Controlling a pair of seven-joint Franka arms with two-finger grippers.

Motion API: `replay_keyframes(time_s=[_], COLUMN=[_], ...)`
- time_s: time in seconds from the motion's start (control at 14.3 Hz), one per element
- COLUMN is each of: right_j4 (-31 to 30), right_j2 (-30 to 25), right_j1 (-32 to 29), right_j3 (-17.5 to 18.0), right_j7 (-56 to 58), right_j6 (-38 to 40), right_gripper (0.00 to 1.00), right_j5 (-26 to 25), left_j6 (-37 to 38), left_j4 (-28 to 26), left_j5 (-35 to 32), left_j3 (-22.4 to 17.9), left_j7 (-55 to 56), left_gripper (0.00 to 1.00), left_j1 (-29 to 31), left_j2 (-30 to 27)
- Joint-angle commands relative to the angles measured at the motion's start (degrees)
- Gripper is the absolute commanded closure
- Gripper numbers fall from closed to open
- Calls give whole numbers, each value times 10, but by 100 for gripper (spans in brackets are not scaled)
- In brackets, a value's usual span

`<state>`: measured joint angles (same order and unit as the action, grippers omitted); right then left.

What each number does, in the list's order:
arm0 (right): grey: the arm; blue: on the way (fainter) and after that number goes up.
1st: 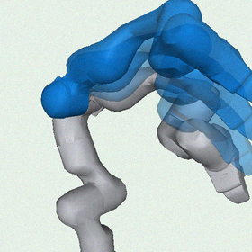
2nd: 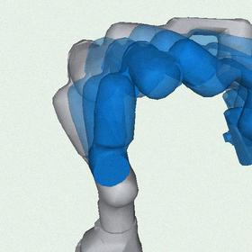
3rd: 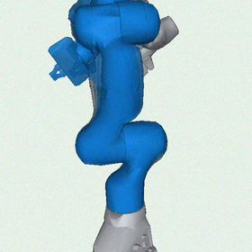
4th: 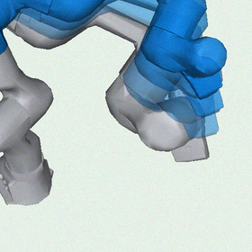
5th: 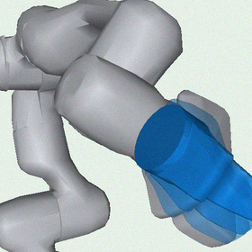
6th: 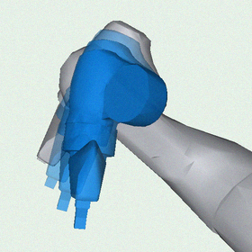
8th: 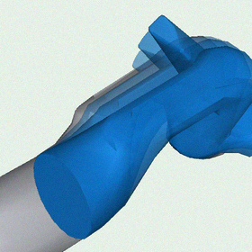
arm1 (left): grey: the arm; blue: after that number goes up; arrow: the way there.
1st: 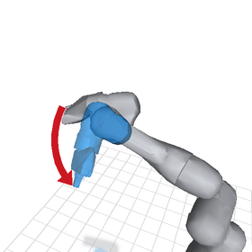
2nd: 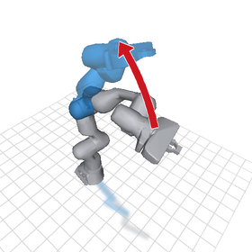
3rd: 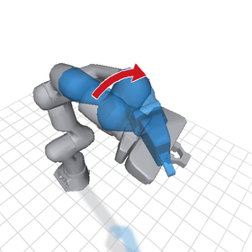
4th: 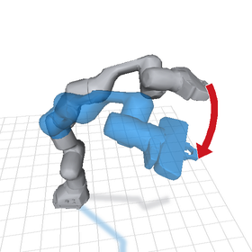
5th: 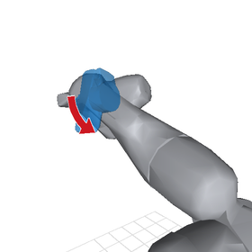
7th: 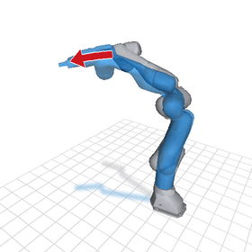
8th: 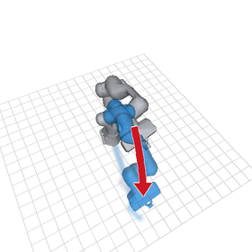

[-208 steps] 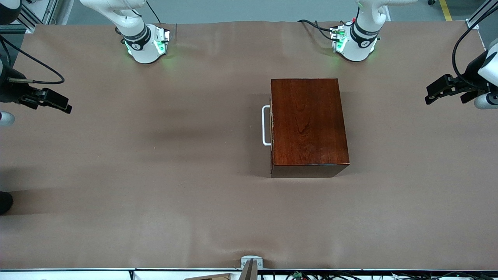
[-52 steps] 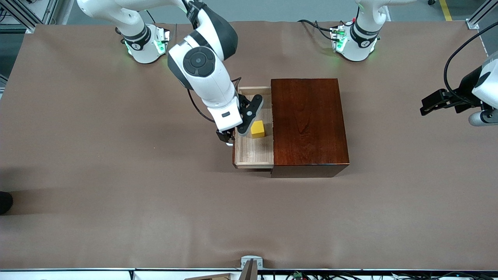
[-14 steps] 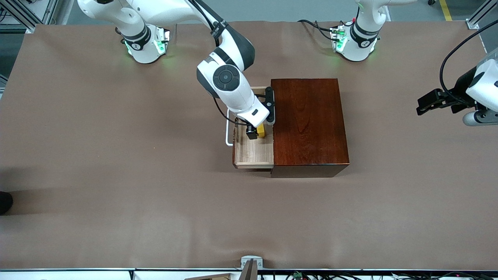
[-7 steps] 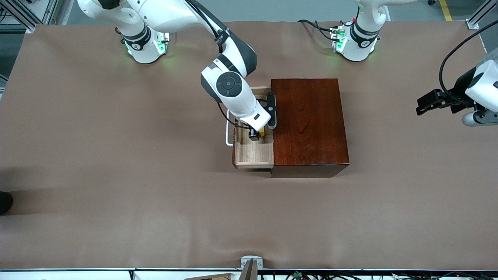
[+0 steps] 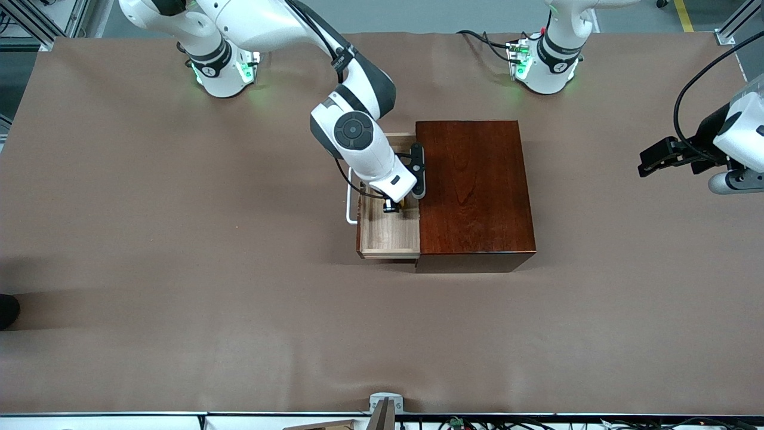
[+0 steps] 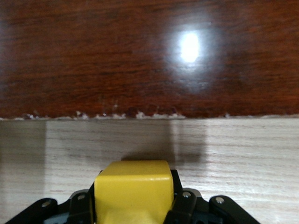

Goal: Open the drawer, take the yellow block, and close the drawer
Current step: 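Lower the right gripper and grasp the yellow cube, then lift the yellow cube out of the drawer with the right gripper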

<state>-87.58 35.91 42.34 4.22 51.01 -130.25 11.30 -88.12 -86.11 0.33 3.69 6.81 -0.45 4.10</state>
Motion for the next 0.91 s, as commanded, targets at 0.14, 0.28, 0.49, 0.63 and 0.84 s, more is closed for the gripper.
replay_keyframes(time_s=[0.14,0.28,0.49,0.63,0.84], right_j4=[21,23,21,21,17], right_j2=[-17,-54,-116,-138,-148], right_j1=[-29,-41,-92,-145,-233], right_j3=[2,2,3,3,2], right_j7=[16,8,-6,-7,-7], right_j6=[12,61,130,156,170], right_gripper=[100,100,100,100,100], right_j5=[0,6,10,11,10], left_j6=[-7,-6,-4,-2,0], left_j4=[-8,-7,-7,-5,-3], left_j5=[13,13,13,13,13], left_j3=[-3,-3,3,12,23], left_j7=[-5,-2,2,3,-1], left_gripper=[0,0,0,0,0], left_j1=[-3,-3,-4,-3,-3], left_j2=[-8,-8,-8,-9,-11])
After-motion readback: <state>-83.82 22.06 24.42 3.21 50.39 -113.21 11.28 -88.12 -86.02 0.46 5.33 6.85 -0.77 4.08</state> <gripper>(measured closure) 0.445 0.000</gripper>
